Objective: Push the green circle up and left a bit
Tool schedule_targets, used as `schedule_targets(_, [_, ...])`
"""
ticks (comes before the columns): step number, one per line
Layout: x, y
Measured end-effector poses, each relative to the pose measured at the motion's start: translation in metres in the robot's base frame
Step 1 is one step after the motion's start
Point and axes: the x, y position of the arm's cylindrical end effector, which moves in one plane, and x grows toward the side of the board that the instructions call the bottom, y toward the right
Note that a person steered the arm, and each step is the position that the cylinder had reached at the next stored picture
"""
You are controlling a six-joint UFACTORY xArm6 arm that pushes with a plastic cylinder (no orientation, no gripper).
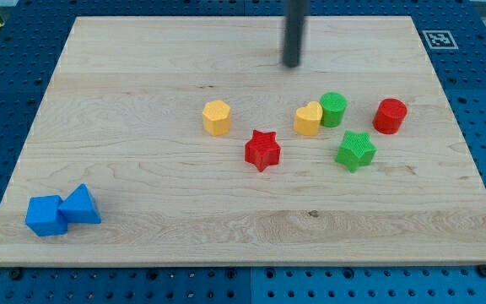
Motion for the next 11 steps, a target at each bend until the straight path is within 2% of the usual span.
schedule_targets(1, [0.022, 0.040])
schedule_targets(5, [0.124, 0.042])
schedule_targets(6, [0.117, 0.042])
schedule_targets(7, [0.084, 0.029])
schedule_targets(9, [0.105, 0.020])
schedule_targets(10, [0.105, -0.003])
schedule_targets(11, [0.113, 0.020])
